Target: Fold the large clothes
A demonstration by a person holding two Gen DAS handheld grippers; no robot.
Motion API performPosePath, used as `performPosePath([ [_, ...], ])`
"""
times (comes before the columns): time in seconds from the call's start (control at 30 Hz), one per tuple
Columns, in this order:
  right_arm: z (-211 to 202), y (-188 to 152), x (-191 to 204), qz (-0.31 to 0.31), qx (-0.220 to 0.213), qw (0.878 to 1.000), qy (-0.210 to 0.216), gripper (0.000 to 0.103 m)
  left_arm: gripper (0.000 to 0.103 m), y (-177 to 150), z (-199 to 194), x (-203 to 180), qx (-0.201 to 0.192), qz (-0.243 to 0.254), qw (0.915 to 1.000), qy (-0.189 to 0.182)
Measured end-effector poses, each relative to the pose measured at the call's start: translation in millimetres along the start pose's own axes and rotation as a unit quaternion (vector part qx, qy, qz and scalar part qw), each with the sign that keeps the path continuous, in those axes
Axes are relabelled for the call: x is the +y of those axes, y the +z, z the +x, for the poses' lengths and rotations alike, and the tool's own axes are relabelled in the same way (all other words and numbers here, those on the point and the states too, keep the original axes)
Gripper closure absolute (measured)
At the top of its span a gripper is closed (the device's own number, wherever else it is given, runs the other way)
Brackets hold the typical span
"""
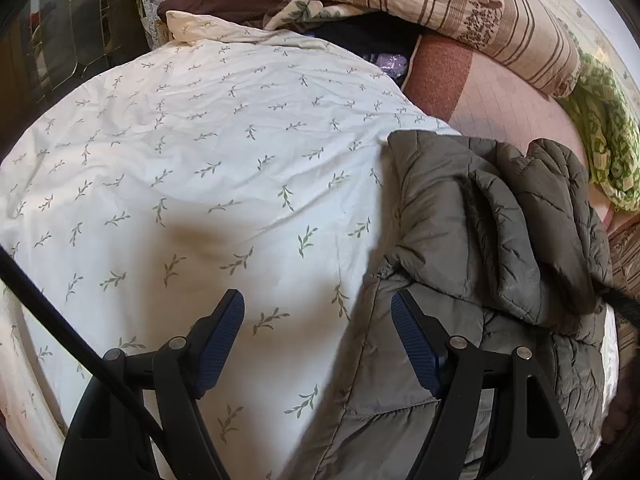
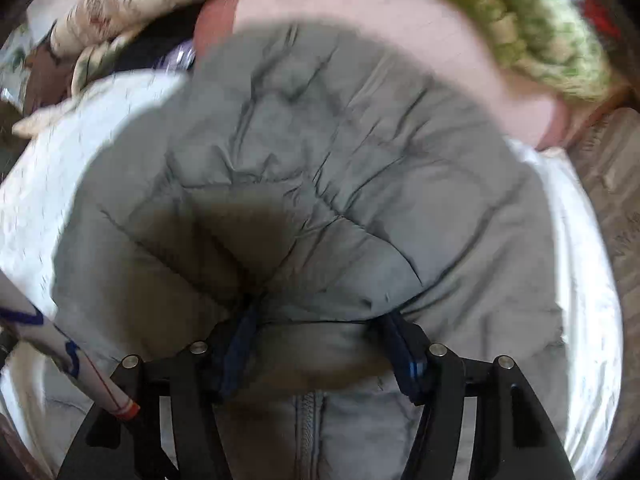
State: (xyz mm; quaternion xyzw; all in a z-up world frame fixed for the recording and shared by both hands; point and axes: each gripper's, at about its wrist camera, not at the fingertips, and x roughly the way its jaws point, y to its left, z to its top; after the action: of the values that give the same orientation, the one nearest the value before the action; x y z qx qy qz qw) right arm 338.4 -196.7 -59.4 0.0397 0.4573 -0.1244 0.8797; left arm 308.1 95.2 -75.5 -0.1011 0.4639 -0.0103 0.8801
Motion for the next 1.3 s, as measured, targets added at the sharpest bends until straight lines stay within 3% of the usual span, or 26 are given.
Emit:
performPosePath([
  [0.13,-57.3,11.1,4.0,0.01,-0.093,0.996,-0.009,0.037,0.028,0.4,-0.6,2.0,-0.005,-0.001,1.0,0.008],
  [0.2,-60.5,18.6,14.8,-0.001,-0.107,0.994,-0.01,0.036,0.028,-0.3,0.5,1.9,-0.002,0.0,1.0,0.007],
  [0.3,-29.5,29.1,35.2,-0.005,-0.074,0.997,-0.001,0.036,0.028,-0.8,1.2,1.1,-0.003,0.005,0.9999,0.012],
  [0.4,28.4,26.0,54.5,0.002,0.002,1.0,0.019,0.036,0.028,-0.7,0.8,0.9,-0.003,0.007,0.9999,0.011],
  [0.47,58.3,16.1,65.5,-0.012,0.038,0.999,0.009,0.036,0.028,-0.7,0.9,0.6,-0.003,0.007,0.9999,0.011],
  [0.57,56.9,16.7,67.2,-0.033,0.025,0.999,-0.002,0.035,0.028,-0.4,1.2,0.6,0.001,0.006,1.0,0.005],
  [0.67,30.7,13.2,51.6,-0.015,0.012,0.999,0.03,0.035,0.028,-0.8,1.4,-1.7,0.004,0.007,1.0,-0.002],
  [0.8,-9.0,-17.5,22.3,-0.017,-0.002,0.999,0.048,0.034,0.028,-4.5,4.0,-7.4,0.011,0.019,0.9997,-0.008],
  [1.13,-9.6,-130.6,-81.6,0.03,0.111,0.993,0.011,0.033,0.028,-22.7,9.5,-30.6,0.02,0.068,0.9975,0.004],
  [1.3,-33.7,-168.9,-127.2,0.071,0.107,0.992,0.019,0.029,0.028,-36.3,2.2,-41.4,0.008,0.095,0.9951,0.027],
])
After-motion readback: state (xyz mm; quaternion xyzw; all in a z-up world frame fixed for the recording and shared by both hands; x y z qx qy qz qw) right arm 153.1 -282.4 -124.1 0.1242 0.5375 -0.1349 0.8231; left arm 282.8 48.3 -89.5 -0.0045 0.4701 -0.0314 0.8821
